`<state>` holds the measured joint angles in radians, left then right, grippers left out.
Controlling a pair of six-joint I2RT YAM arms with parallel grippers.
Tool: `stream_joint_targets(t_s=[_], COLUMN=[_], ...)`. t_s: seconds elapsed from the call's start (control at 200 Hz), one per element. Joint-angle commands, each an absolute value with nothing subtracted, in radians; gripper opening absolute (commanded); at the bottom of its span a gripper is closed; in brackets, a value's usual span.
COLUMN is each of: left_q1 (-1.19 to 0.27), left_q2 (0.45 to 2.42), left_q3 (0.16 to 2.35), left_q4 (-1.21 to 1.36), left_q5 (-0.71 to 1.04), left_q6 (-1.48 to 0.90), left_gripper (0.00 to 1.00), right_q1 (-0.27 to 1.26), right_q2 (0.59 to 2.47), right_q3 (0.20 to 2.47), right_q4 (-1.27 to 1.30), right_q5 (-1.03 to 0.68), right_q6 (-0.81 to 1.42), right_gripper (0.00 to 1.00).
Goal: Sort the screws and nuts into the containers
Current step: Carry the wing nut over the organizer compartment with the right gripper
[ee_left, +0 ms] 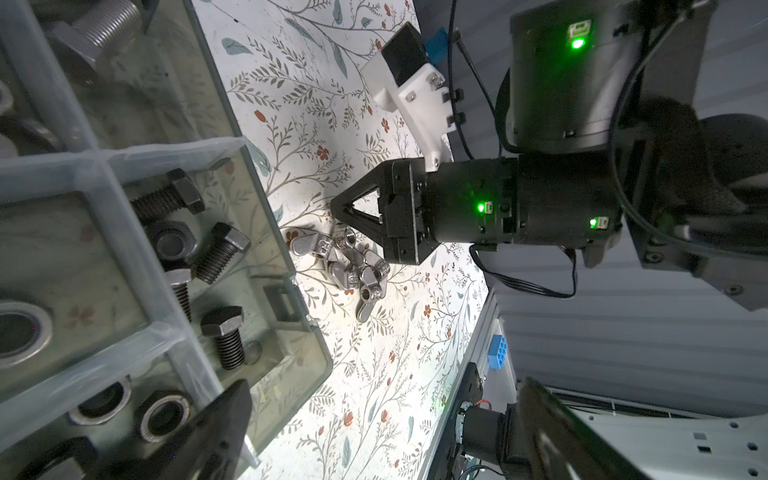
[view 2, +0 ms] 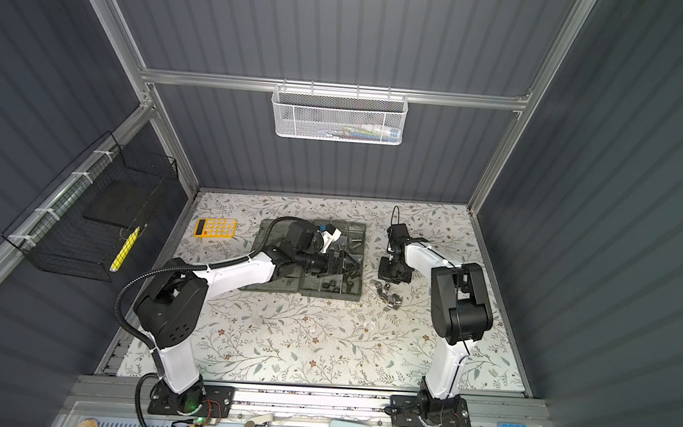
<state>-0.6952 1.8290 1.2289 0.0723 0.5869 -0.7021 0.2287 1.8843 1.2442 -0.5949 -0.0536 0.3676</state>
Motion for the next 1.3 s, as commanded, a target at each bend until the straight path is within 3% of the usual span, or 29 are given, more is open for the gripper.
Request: stream_joint_targets(t_s=[0.0,0.395,0.64,1.121,1.296], left_q1=[-0.691,-0.529,-0.455,-0.405,-0.405], left_q2=[1.826,1.776,1.759,1.785,1.79], left_q3=[1.265,1.22,1.183,1.161,1.161], left_q4=[0.036,0.136,0.211,0.282,0.282], left_q5=[0.578,0.625,0.638,0.664,0.666], left_q6=[-0.655,-0.741,-0.795,-0.862,-0.865], left_gripper=[1.0,1.0,1.0,1.0,1.0], right_q1=[0.232,0.234,0.269,0.381,0.397], right_q2=[1.825,1.793,1.885,2.171,2.207], right_q3=[1.292,1.413,1.5,1.79,1.787], right_q4=[-0.616,-0.472,-0.309,-0.317,-0.329], right_q5=[-0.094,-0.37,-0.491,-0.39,-0.327], right_q6=[0.394,0.565,0.728,0.801,0.793], right_gripper=[0.01,0.0,0.0,0.02,0.03])
